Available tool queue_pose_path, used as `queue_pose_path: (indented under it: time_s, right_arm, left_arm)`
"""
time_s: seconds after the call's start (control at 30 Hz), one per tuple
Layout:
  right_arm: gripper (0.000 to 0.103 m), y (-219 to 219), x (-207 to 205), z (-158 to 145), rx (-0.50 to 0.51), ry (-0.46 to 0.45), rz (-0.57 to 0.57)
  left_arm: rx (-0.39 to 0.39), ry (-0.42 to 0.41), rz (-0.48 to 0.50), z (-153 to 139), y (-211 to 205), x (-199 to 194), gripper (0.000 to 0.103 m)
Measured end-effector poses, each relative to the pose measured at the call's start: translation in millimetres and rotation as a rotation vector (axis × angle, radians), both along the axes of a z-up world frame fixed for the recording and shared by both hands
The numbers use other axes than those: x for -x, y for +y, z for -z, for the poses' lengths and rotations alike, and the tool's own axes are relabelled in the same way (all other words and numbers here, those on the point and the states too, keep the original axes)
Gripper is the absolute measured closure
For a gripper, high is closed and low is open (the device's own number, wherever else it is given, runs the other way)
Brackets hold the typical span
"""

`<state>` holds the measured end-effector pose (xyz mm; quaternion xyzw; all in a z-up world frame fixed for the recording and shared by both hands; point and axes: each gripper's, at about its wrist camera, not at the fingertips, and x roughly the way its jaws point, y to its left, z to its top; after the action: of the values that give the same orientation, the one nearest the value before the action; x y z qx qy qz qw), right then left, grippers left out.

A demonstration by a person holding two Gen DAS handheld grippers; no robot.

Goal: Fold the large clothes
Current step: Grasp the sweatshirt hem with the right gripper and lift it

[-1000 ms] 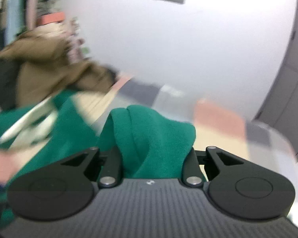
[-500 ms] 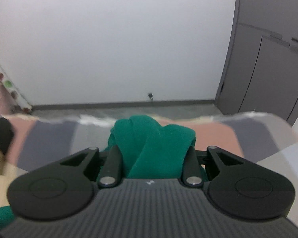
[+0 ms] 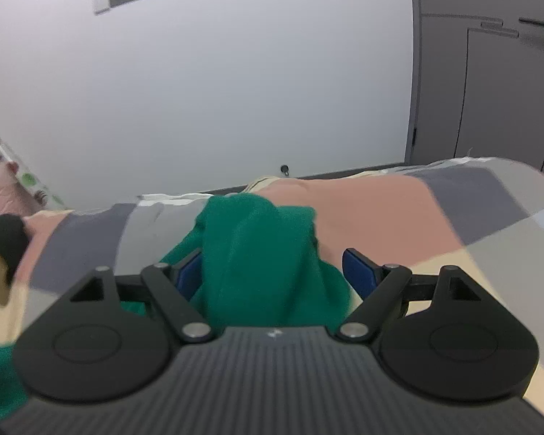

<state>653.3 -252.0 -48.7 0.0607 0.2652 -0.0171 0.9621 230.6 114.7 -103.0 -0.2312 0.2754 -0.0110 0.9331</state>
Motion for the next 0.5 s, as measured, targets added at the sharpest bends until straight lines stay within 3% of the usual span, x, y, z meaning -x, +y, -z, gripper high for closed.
queue_pose_path:
  time_s: [0.1,0.23,0.5]
  right_arm:
    - [0.021,-7,50,-11,-0.004,-0.003,-0.036]
    - [0.021,-27,128,-19,-0.047,0.010,-0.070]
    - [0.021,-94,285,-3,-0.125,0.032,0.018]
  left_arm:
    - [-0.044,-0.012,0.009,-8,-9,9,0.037]
    - [-0.049,-0.038,0.025,-21,-18,27,0.037]
    - [-0.092,-0.080,0.044,-49,-40,71,0.037]
